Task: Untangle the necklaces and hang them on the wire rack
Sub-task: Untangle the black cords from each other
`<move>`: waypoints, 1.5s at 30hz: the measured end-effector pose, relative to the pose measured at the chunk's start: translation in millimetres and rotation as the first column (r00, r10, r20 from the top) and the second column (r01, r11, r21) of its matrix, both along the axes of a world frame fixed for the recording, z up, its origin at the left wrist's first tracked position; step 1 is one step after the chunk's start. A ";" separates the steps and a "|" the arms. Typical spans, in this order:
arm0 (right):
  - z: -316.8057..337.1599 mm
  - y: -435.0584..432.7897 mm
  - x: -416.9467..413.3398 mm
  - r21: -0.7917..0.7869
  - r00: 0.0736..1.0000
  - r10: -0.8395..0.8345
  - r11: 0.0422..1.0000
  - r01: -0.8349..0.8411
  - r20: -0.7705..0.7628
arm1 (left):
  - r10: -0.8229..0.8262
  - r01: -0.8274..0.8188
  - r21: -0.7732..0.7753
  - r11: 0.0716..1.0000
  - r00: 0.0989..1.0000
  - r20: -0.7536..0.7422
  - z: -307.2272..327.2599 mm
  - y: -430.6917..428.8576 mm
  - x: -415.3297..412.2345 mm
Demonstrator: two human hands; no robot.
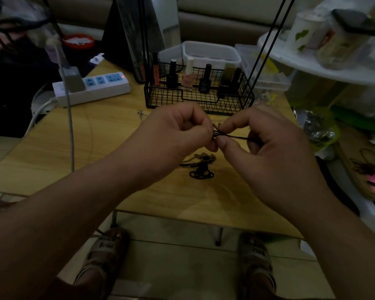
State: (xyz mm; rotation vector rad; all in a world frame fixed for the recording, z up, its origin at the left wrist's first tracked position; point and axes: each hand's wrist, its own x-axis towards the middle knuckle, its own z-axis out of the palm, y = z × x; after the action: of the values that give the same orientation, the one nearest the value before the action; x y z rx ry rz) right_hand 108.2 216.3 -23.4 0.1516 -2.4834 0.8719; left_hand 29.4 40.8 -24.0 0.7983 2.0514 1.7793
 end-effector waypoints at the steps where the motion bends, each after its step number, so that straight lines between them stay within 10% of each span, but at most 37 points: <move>1: -0.2 0.5 0.0 0.039 1.000 -0.006 0.999 0.006 -0.010 | -0.005 0.005 -0.001 1.000 1.000 -0.008 0.2 0.2 0.3; 13: -1.9 -2.5 -3.3 0.226 1.000 -0.028 0.974 0.025 0.009 | 0.016 -0.019 -0.060 0.998 0.999 -0.050 1.5 0.0 0.9; 21: -5.7 -0.9 -2.1 -0.204 0.991 -0.060 0.975 0.084 0.117 | 0.063 -0.061 -0.069 0.996 0.998 0.024 1.1 -0.4 -1.8; 38: -2.1 -4.1 -1.2 -0.068 0.990 0.014 0.998 -0.004 0.143 | -0.036 0.044 -0.082 0.996 0.994 0.103 1.6 -0.8 -1.3; 45: -0.1 -0.1 -5.2 -0.401 0.975 -0.008 0.911 0.099 0.222 | 0.026 -0.014 -0.080 0.997 0.987 0.158 -7.0 2.8 -6.4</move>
State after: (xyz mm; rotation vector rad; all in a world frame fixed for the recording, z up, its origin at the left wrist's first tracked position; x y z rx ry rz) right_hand 103.0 216.2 -23.5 -0.1661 -2.4154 1.4287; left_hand 23.0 43.7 -31.0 0.5955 2.0181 1.7016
